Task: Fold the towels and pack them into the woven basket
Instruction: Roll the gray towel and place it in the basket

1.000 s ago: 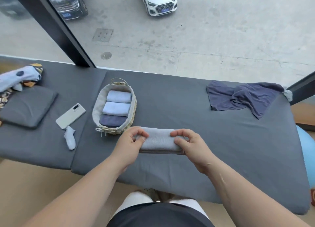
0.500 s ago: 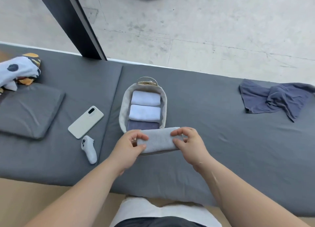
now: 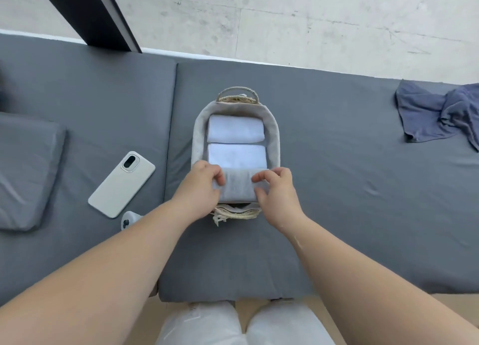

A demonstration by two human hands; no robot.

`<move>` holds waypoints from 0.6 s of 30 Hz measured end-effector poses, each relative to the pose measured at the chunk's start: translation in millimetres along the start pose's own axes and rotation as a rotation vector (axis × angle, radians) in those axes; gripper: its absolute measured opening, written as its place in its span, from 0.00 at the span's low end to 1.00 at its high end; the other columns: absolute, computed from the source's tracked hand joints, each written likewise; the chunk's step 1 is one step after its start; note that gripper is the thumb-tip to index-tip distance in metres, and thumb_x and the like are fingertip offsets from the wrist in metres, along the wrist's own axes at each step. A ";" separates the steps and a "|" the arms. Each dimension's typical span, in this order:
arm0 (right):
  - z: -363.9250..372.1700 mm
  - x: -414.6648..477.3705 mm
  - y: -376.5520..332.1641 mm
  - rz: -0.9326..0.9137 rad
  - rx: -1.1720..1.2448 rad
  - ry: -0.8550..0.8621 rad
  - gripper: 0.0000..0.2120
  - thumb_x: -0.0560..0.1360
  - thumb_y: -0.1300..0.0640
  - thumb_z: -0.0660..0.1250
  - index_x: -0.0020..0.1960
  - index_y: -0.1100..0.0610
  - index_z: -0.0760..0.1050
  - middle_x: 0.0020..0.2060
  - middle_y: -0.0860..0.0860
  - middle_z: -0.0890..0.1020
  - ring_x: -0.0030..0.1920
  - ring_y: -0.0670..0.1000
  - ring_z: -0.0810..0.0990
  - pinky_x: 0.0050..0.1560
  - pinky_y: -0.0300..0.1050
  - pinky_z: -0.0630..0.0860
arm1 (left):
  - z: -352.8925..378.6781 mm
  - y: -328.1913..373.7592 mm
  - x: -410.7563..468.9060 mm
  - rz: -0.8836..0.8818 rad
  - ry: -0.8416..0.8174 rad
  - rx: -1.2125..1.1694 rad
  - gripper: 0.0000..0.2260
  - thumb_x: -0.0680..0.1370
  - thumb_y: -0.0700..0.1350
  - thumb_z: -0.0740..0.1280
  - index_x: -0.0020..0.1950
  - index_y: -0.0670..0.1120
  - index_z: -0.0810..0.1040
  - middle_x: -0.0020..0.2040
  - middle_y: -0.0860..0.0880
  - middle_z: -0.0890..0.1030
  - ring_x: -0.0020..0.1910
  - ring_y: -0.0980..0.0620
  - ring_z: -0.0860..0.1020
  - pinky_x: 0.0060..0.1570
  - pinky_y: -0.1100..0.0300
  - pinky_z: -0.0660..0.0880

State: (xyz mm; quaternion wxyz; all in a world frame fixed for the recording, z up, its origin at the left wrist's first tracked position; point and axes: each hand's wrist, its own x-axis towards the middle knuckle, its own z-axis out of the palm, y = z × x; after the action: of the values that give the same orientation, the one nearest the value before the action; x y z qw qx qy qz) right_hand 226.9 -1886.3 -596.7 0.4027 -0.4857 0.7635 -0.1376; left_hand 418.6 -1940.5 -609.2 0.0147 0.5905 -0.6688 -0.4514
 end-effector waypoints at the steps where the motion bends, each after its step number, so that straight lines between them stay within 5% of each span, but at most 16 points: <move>1: 2.0 1.2 1.4 -0.006 -0.037 -0.004 0.08 0.80 0.59 0.64 0.57 0.50 0.77 0.60 0.47 0.65 0.43 0.43 0.74 0.40 0.35 0.73 | 2.2 -1.6 3.9 0.029 0.000 0.041 0.10 0.74 0.36 0.67 0.47 0.51 0.76 0.56 0.52 0.70 0.51 0.49 0.75 0.50 0.61 0.74; 5: 4.5 6.4 6.8 -0.030 -0.260 -0.111 0.11 0.79 0.54 0.65 0.61 0.47 0.76 0.61 0.47 0.67 0.47 0.55 0.77 0.48 0.48 0.78 | 7.0 -7.6 11.9 0.135 0.019 0.238 0.06 0.75 0.39 0.65 0.48 0.51 0.74 0.54 0.50 0.69 0.45 0.44 0.74 0.42 0.51 0.75; 8: 5.5 14.0 12.5 -0.125 -0.433 -0.169 0.14 0.77 0.55 0.68 0.62 0.49 0.79 0.58 0.53 0.71 0.55 0.57 0.74 0.55 0.50 0.75 | 14.5 -11.1 9.7 0.204 0.007 0.493 0.06 0.78 0.44 0.63 0.51 0.48 0.79 0.55 0.47 0.71 0.54 0.42 0.71 0.50 0.51 0.70; 11: 4.4 21.2 19.9 -0.344 -0.579 -0.085 0.08 0.70 0.58 0.73 0.49 0.51 0.84 0.51 0.56 0.74 0.47 0.60 0.74 0.45 0.52 0.76 | 16.2 -11.8 7.1 0.266 0.054 0.704 0.08 0.78 0.48 0.64 0.48 0.52 0.84 0.65 0.47 0.72 0.66 0.41 0.67 0.67 0.45 0.60; 13: -1.9 24.6 19.4 -0.470 -0.766 -0.065 0.07 0.65 0.62 0.74 0.40 0.52 0.80 0.47 0.55 0.74 0.43 0.59 0.73 0.43 0.48 0.72 | 12.4 -13.4 5.8 0.344 0.059 0.789 0.08 0.77 0.48 0.65 0.43 0.52 0.84 0.63 0.48 0.73 0.64 0.42 0.68 0.66 0.45 0.62; 16: -12.5 21.0 17.8 -0.736 -1.004 -0.212 0.12 0.68 0.65 0.59 0.44 0.55 0.79 0.47 0.52 0.75 0.48 0.58 0.75 0.53 0.50 0.74 | 7.3 -20.3 -0.3 0.493 -0.018 0.861 0.14 0.79 0.49 0.58 0.44 0.50 0.83 0.50 0.51 0.74 0.51 0.47 0.72 0.57 0.49 0.68; 18: -20.4 18.9 22.3 -0.850 -1.126 -0.341 0.21 0.73 0.62 0.49 0.54 0.58 0.79 0.51 0.53 0.75 0.53 0.58 0.75 0.61 0.53 0.72 | 0.2 -25.2 -6.8 0.510 -0.099 0.858 0.23 0.80 0.54 0.47 0.52 0.50 0.82 0.53 0.50 0.77 0.51 0.47 0.76 0.60 0.49 0.68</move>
State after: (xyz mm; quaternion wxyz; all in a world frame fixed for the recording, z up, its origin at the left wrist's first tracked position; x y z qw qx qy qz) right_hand 193.8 -1895.2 -606.2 0.1167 -0.8889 0.3905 0.2093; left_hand 440.1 -1932.2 -621.5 -0.1513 0.3389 -0.9171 -0.1453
